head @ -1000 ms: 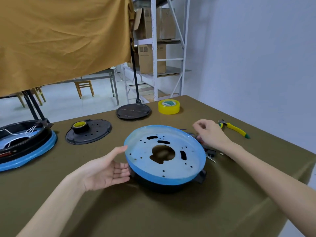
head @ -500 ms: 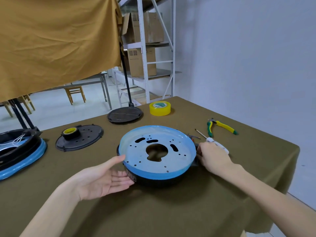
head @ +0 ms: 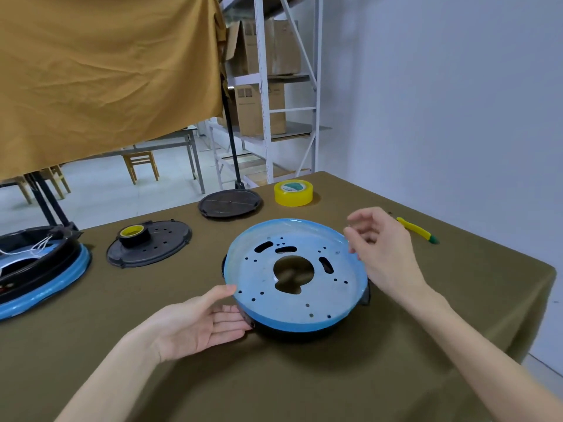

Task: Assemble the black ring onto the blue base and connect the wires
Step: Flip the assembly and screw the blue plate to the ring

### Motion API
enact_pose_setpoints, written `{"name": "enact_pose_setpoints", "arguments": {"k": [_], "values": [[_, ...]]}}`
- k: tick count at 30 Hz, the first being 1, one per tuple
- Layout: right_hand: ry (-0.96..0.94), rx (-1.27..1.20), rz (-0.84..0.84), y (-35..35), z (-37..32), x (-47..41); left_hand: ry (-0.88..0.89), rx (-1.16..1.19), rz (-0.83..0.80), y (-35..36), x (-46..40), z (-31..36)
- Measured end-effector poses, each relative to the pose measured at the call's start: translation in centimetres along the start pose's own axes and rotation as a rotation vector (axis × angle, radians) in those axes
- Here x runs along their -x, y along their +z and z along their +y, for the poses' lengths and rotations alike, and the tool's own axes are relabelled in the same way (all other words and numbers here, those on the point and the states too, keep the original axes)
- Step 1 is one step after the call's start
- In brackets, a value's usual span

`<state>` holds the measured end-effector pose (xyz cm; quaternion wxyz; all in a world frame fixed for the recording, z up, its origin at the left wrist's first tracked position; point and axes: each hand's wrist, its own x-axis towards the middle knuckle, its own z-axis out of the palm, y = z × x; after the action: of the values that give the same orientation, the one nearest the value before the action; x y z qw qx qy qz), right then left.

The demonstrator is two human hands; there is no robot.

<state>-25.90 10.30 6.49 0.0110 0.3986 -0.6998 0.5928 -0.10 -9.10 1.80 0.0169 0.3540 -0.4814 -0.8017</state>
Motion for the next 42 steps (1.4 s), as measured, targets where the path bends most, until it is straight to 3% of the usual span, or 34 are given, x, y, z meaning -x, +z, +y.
{"name": "enact_pose_setpoints", "arguments": {"k": [4,8,14,23,42], "values": [[-0.034,-0.242,-0.428,5.1,-3.8,0.2,0.017,0.002,0.005,0.0,-0.4,-0.1],[-0.11,-0.148,-0.669,9.4,-4.8,0.1,0.022,0.007,-0.001,-0.2,-0.6,-0.4],[-0.245,0.062,-0.705,11.4,-3.9,0.2,0.02,0.012,-0.002,-0.5,-1.0,-0.3],[-0.373,0.124,-0.747,11.7,-3.3,0.6,0.014,-0.022,-0.018,-0.8,-1.1,-0.1],[-0.02,0.068,-0.984,12.2,-2.8,-2.3,0.023,-0.055,-0.016,-0.2,-0.5,0.0]]}}
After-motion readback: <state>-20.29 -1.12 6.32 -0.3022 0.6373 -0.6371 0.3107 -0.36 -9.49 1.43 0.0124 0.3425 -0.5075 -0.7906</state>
